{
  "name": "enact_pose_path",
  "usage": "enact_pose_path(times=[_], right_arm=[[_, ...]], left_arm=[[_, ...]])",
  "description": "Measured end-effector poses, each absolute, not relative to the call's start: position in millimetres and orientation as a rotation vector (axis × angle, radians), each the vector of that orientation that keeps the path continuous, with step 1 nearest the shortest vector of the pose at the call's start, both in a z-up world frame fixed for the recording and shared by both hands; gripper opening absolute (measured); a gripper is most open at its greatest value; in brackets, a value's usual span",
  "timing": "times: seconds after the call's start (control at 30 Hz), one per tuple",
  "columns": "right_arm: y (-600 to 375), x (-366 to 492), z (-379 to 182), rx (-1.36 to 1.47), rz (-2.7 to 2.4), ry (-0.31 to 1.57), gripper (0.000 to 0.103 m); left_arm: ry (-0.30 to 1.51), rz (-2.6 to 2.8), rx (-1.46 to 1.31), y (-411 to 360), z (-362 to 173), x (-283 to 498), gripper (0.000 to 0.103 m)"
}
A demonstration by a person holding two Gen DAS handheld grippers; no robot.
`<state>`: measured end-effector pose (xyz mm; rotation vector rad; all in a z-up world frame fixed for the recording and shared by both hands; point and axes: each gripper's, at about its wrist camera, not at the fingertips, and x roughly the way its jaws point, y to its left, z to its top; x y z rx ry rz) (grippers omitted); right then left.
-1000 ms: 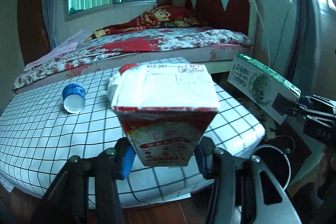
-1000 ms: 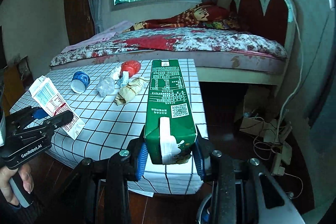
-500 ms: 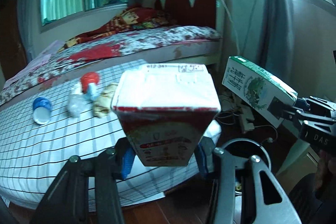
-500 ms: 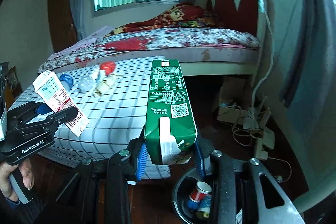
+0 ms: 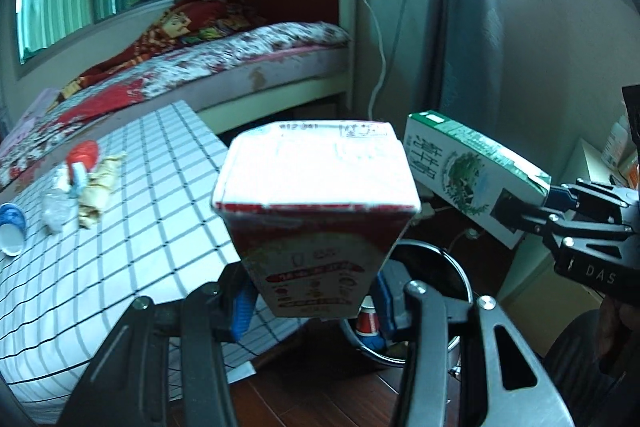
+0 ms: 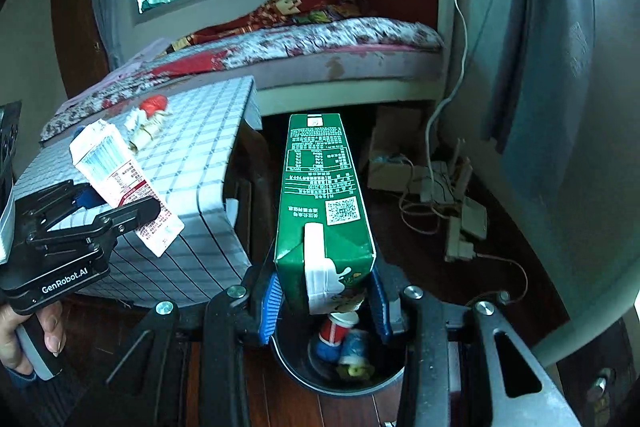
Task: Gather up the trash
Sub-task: 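Carry both cartons to the bin and open both grippers over it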
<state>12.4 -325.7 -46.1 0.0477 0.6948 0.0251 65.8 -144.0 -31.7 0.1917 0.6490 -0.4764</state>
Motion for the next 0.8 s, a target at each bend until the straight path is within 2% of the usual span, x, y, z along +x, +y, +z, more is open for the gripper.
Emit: enact_pose_path(times=[0.37, 0.8], right_arm=[[-352.4, 19.8, -84.5, 0.039, 0.016, 0.809, 0.039], [-371.4, 47.3, -142.0, 0.003, 0.060, 0.991, 0.040]], left_arm=[[0.738, -0.562, 0.215, -184.0, -65.9, 74.8, 0.049], [0.931, -0.642, 0.244, -222.7, -132.4, 98.8, 0.050]])
